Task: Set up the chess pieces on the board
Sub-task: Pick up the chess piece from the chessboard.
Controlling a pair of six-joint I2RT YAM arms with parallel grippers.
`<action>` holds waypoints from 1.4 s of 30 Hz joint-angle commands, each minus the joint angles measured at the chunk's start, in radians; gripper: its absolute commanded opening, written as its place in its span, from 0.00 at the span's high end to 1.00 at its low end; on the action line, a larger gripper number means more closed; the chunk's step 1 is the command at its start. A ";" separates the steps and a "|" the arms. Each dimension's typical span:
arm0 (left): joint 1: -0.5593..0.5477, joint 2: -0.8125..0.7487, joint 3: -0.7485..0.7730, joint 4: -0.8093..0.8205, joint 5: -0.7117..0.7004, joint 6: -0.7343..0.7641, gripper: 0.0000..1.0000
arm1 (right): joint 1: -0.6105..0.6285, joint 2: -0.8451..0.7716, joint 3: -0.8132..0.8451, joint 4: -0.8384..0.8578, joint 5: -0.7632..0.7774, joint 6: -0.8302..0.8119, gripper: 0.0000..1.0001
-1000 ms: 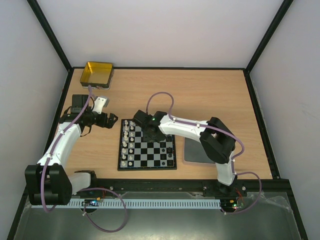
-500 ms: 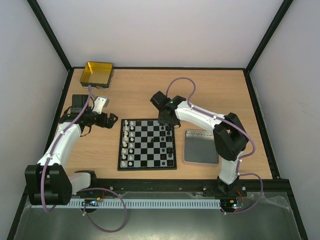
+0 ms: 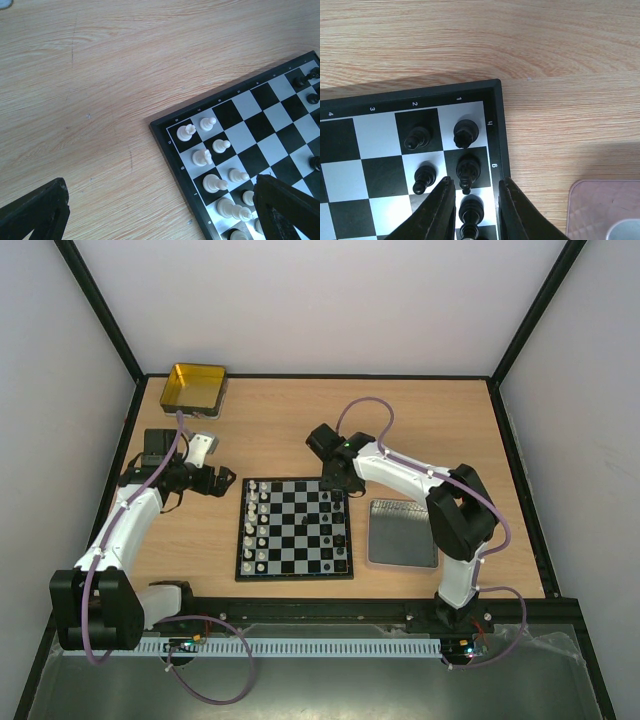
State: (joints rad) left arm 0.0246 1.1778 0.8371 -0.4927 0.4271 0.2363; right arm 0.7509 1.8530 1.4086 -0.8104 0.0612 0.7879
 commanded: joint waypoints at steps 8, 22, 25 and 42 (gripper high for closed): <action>0.005 0.003 0.008 -0.018 0.015 0.008 0.01 | -0.008 0.007 -0.031 0.014 -0.028 -0.014 0.76; 0.001 0.018 0.012 -0.020 0.017 0.009 0.00 | -0.001 -0.040 -0.122 0.068 -0.091 -0.006 0.79; 0.001 0.017 0.013 -0.020 0.016 0.008 0.01 | -0.001 -0.035 -0.121 0.072 -0.094 -0.006 0.79; 0.001 0.019 0.014 -0.020 0.016 0.008 0.01 | 0.002 -0.084 -0.067 0.005 -0.065 -0.004 0.79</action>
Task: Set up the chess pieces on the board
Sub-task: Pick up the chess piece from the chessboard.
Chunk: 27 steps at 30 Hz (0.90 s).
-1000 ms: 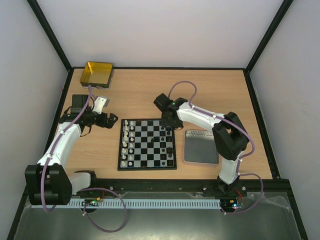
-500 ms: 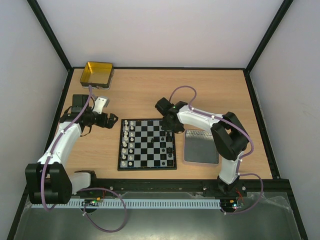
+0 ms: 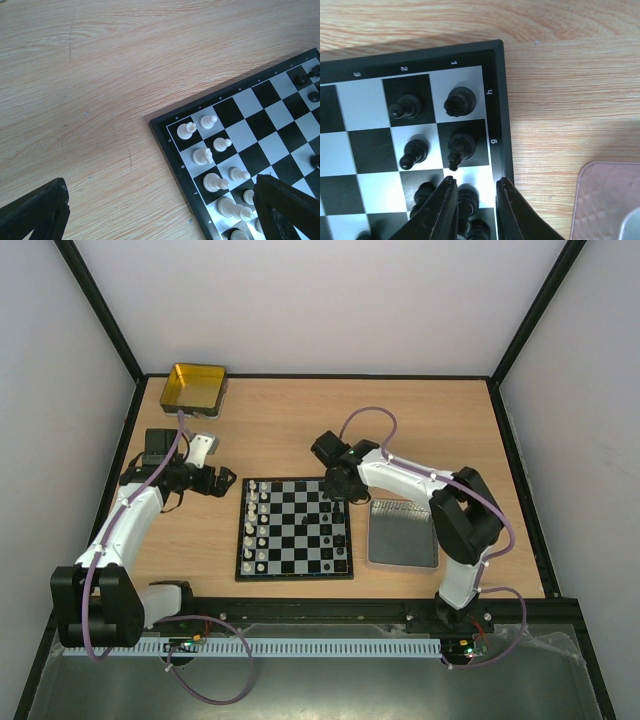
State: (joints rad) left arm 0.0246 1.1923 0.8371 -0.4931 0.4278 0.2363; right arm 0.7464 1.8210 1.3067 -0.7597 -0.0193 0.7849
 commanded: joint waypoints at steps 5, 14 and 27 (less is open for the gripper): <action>0.000 0.007 0.013 -0.019 0.015 0.008 0.00 | 0.017 -0.061 0.041 -0.052 -0.002 0.001 0.79; -0.002 0.006 0.014 -0.019 0.012 0.008 0.01 | 0.038 -0.050 0.038 -0.051 -0.017 0.002 0.81; -0.002 0.006 0.013 -0.019 0.012 0.007 0.01 | 0.047 -0.046 -0.011 -0.033 -0.020 0.007 0.82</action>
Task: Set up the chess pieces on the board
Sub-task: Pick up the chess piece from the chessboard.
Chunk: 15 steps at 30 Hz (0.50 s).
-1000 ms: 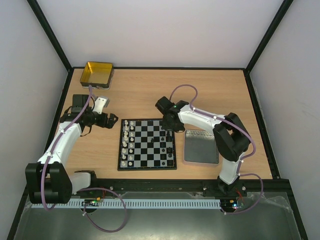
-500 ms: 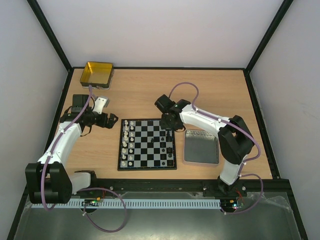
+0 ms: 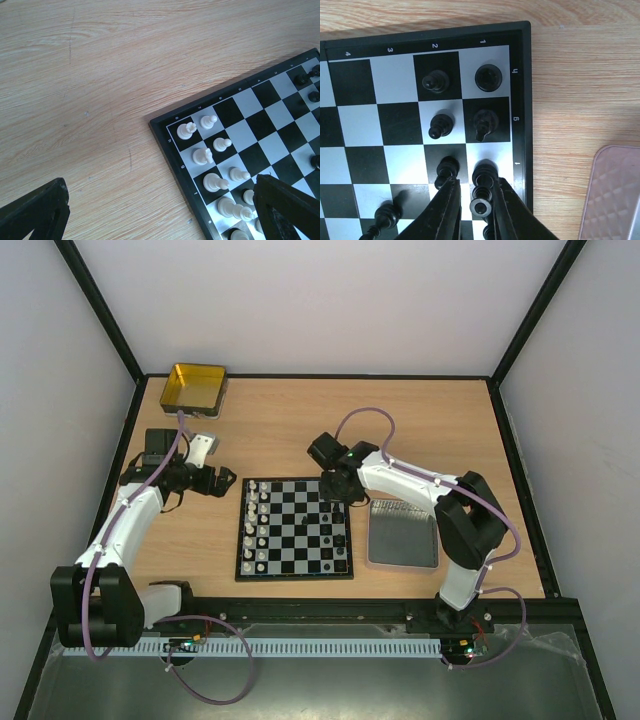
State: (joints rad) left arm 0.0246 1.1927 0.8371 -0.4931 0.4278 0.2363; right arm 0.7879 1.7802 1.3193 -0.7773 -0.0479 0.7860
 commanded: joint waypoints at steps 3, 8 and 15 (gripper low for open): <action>-0.002 0.005 0.013 -0.019 0.012 0.007 0.00 | 0.006 -0.003 -0.034 -0.008 0.007 0.006 0.82; -0.002 0.005 0.013 -0.019 0.012 0.006 0.01 | 0.006 0.004 -0.039 0.004 0.001 0.003 0.82; -0.002 0.007 0.013 -0.019 0.011 0.007 0.01 | 0.005 0.014 -0.053 0.022 -0.009 0.000 0.85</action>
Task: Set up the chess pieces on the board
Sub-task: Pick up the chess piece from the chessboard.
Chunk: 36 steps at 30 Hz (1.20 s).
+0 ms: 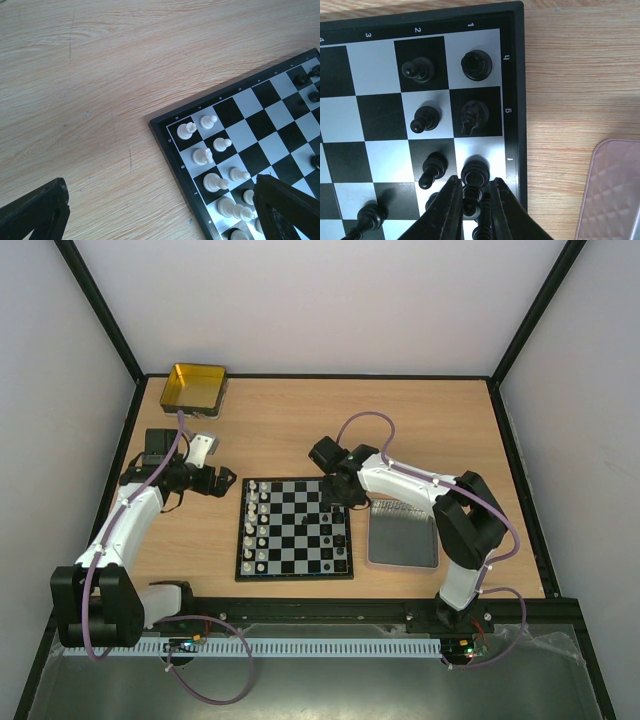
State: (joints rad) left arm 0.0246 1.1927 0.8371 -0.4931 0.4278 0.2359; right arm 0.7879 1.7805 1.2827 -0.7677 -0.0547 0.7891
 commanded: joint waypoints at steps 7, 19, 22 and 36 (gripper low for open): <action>-0.002 0.007 0.013 -0.019 0.011 0.006 0.01 | 0.006 0.022 -0.023 0.020 -0.007 -0.005 0.85; -0.002 0.008 0.013 -0.019 0.011 0.007 0.00 | 0.007 0.013 -0.025 0.022 -0.008 0.001 0.85; -0.002 0.008 0.013 -0.019 0.011 0.007 0.00 | 0.007 0.006 -0.021 0.016 -0.009 0.002 0.85; -0.002 0.010 0.013 -0.019 0.012 0.006 0.00 | 0.013 -0.003 -0.007 -0.002 -0.004 0.005 0.84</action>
State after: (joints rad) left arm 0.0246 1.1931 0.8371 -0.4931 0.4278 0.2363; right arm 0.7944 1.7828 1.2686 -0.7399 -0.0689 0.7895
